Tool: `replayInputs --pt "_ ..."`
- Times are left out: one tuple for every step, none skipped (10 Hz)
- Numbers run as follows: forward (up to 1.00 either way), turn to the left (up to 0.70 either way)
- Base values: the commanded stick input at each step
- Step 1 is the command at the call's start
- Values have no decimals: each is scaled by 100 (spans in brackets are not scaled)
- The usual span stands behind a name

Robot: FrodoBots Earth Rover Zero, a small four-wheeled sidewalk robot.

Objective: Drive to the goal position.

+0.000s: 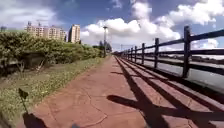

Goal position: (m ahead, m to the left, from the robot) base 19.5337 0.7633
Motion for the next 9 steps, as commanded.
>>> replayInputs --pt "85 0" --pt "85 0" --pt "85 0" --pt "85 0" --pt "85 0" --pt "85 0" --pt "85 0" --pt "85 0" --pt "85 0"
